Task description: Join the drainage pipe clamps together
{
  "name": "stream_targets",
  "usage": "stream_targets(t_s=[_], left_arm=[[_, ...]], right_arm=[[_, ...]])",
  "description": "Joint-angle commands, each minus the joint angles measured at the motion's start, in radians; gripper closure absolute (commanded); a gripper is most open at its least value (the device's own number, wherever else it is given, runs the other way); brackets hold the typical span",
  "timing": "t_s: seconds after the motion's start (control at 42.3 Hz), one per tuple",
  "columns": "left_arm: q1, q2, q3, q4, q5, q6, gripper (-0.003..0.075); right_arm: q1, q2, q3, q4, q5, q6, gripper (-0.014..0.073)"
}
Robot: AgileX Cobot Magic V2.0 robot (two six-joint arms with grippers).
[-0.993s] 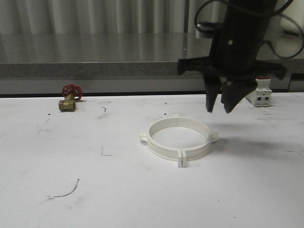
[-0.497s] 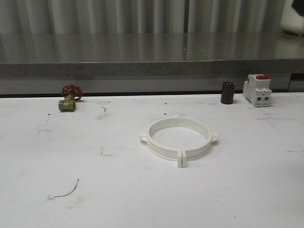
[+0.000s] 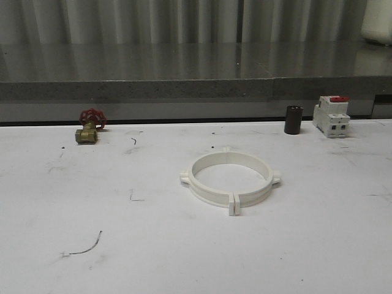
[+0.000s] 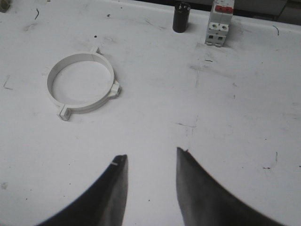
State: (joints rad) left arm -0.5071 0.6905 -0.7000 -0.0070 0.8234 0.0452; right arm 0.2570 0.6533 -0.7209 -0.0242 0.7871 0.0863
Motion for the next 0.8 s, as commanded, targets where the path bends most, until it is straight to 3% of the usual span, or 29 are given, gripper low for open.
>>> stream_targets(t_s=[0.0,0.095,0.236,0.331,0.78], left_arm=[[0.0,-0.001,-0.026,-0.008,-0.065,0.0,0.0365],[0.0,-0.001,-0.026,-0.008,-0.065,0.0,0.0365],[0.0,-0.001,-0.026,-0.008,-0.065,0.0,0.0365],[0.0,-0.001,-0.026,-0.008,-0.065,0.0,0.0365],[0.0,-0.011,-0.022,0.0,-0.067,0.0,0.0366]], right_arm=[[-0.008,-0.018,-0.023,-0.009,-0.028,0.003,0.0309],[-0.008,-0.018,-0.023,-0.009,-0.01,0.003,0.0343],[-0.008,-0.018,-0.023,-0.009,-0.007,0.003,0.0564],[-0.008,-0.018,-0.023,-0.009,-0.007,0.003,0.0668],[-0.008,-0.018,-0.023,-0.009,-0.007,0.003,0.0662]])
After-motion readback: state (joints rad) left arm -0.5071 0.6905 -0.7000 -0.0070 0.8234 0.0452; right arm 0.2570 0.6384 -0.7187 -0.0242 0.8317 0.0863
